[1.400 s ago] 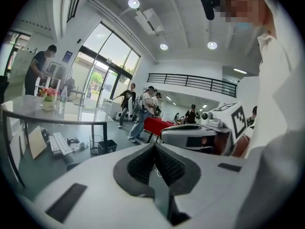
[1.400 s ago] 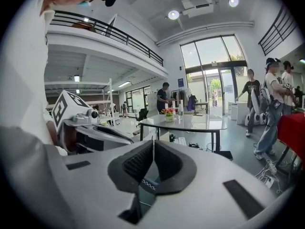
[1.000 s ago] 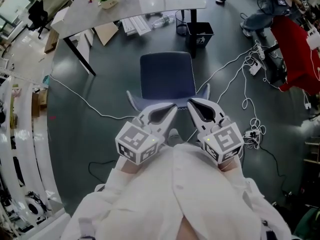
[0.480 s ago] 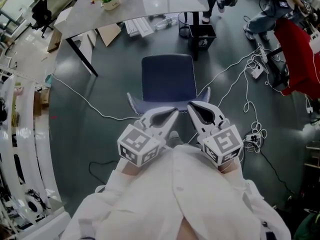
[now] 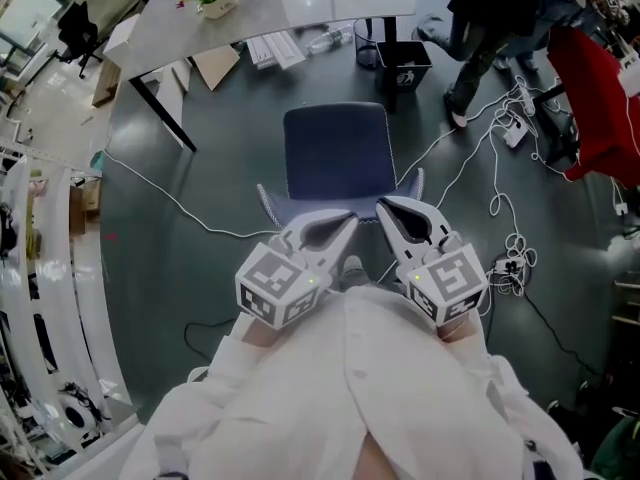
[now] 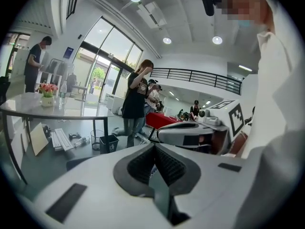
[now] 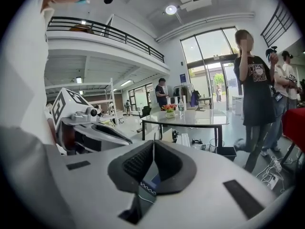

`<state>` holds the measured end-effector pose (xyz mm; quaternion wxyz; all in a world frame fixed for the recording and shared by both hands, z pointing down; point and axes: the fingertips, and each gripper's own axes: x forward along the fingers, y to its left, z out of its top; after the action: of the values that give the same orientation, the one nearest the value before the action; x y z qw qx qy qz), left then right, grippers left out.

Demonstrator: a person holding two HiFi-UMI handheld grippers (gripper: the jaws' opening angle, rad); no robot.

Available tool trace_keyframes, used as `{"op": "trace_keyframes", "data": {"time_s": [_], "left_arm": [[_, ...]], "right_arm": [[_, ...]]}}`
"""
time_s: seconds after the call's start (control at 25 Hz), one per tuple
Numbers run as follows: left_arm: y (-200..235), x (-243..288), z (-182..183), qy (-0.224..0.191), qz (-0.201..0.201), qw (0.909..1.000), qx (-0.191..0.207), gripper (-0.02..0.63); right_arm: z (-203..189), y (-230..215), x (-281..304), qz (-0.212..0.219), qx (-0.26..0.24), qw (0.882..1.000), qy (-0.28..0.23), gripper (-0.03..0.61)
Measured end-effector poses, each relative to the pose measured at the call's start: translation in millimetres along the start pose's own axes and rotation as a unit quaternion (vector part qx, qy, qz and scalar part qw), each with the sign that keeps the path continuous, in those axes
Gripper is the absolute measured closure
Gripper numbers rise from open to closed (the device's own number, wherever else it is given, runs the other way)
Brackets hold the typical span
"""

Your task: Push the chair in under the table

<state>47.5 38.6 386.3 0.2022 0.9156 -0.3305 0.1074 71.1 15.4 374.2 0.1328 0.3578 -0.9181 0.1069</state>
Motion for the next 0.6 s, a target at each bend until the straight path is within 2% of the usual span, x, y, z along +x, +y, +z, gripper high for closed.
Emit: {"op": "trace_keyframes", "data": {"time_s": [0.28, 0.48, 0.6], "left_arm": [[8.9, -5.5, -5.8, 0.016, -0.007, 0.9998, 0.003, 0.600], [24.4, -4.7, -27.4, 0.074, 0.012, 0.9950, 0.067, 0.598], [33.7, -4.8, -37.4, 0.092, 0.018, 0.9923, 0.081, 0.598]], "right_arm": [[-10.7, 5.6, 5.6, 0.003, -0.015, 1.000, 0.027, 0.545], [-35.4, 13.7, 14.5, 0.028, -0.067, 0.993, 0.096, 0.545], [-44.7, 12.9, 19.7, 0.032, -0.069, 0.991, 0.114, 0.543]]}}
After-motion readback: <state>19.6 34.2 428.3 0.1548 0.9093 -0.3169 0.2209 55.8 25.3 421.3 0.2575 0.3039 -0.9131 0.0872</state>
